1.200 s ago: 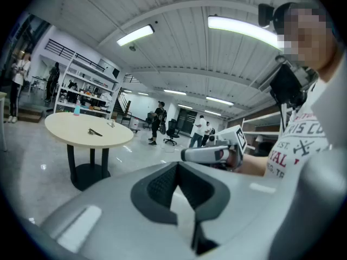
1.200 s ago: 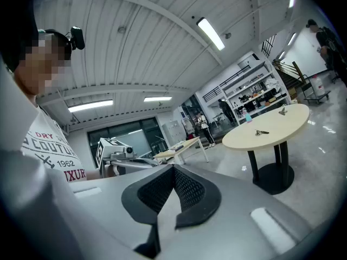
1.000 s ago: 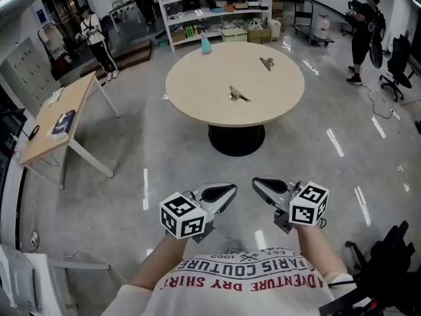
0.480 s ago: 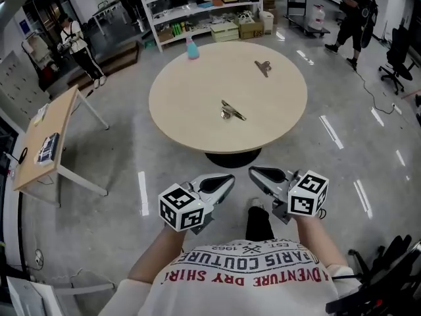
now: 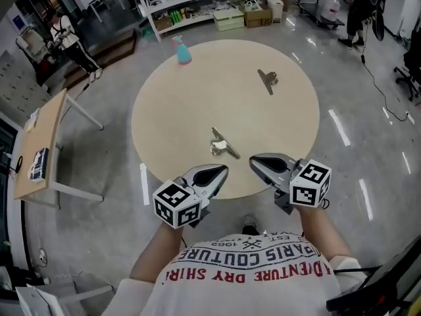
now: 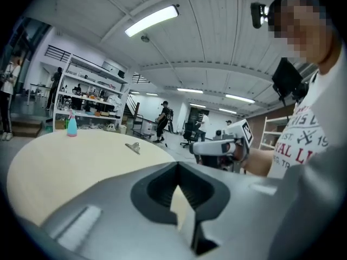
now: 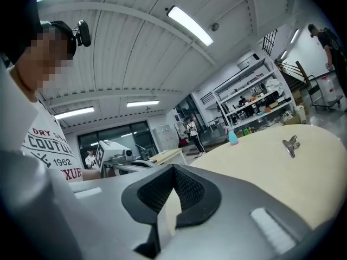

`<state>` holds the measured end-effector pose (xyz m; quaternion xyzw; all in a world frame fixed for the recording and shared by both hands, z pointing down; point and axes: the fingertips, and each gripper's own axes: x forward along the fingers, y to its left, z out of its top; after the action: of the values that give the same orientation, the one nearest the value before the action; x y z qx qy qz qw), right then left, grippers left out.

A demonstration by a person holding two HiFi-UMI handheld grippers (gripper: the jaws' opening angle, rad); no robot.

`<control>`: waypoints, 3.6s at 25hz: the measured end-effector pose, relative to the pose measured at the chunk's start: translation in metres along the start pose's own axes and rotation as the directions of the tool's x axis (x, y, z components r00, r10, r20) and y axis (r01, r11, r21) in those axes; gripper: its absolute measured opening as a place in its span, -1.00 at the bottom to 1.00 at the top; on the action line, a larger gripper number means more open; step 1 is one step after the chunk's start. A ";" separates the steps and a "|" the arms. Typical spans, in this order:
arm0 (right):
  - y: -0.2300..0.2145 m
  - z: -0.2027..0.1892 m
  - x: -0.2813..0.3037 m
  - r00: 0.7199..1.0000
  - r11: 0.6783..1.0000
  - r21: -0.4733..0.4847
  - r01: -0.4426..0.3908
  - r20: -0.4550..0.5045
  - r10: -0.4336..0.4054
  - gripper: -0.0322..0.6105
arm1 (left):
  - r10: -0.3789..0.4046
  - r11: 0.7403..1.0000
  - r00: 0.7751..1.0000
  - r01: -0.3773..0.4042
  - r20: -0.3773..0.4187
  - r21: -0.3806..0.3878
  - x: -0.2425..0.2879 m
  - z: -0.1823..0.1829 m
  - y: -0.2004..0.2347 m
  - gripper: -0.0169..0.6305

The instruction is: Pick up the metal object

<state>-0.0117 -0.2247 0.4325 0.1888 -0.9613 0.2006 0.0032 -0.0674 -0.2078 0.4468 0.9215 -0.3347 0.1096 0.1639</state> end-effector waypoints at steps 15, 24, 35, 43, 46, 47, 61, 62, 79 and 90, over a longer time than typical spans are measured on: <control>-0.057 -0.013 0.014 0.998 0.991 0.135 0.010 -0.063 -0.001 -0.90 | 0.113 0.992 0.968 -0.096 -0.223 0.086 0.049 -0.060 0.095 -0.39; -0.085 -0.041 0.018 0.992 0.966 0.257 0.035 -0.126 -0.003 -0.90 | 0.135 0.981 0.896 -0.062 -0.423 0.183 0.086 -0.144 0.150 0.19; -0.095 -0.053 0.019 0.990 0.955 0.289 0.061 -0.141 -0.021 -0.90 | 0.118 0.973 0.865 -0.002 -0.488 0.232 0.100 -0.164 0.161 -0.08; -0.090 -0.052 0.014 0.990 0.959 0.272 0.073 -0.137 -0.037 -0.90 | 0.175 0.960 0.899 -0.065 -0.401 0.274 0.097 -0.146 0.159 -0.09; -0.093 -0.044 0.010 0.990 0.966 0.244 0.089 -0.127 -0.059 -0.90 | 0.200 0.953 0.943 -0.123 -0.268 0.278 0.085 -0.097 0.149 -0.10; -0.091 -0.041 0.008 0.990 0.967 0.236 0.094 -0.123 -0.067 -0.90 | 0.202 0.949 0.955 -0.136 -0.218 0.284 0.076 -0.076 0.141 -0.10; -0.046 0.014 0.003 0.996 0.996 0.021 0.083 -0.038 -0.082 -0.90 | 0.157 0.952 0.969 -0.199 0.190 0.232 -0.028 0.074 0.071 -0.10; -0.042 0.017 0.002 0.996 0.997 0.010 0.083 -0.033 -0.082 -0.90 | 0.153 0.952 0.969 -0.197 0.194 0.235 -0.030 0.075 0.066 -0.10; 0.002 0.042 0.009 0.998 0.985 -0.161 0.070 0.015 -0.068 -0.90 | 0.164 0.940 0.973 -0.205 0.165 0.272 -0.044 0.064 0.038 -0.09; 0.027 0.039 0.016 0.997 0.980 -0.186 0.075 0.032 -0.070 -0.90 | 0.182 0.929 0.968 -0.228 0.176 0.293 -0.070 0.066 0.035 -0.09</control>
<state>-0.0335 -0.2229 0.3878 0.2252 -0.9683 0.1069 0.0161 -0.1364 -0.2172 0.3724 0.9012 -0.4186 0.1101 -0.0205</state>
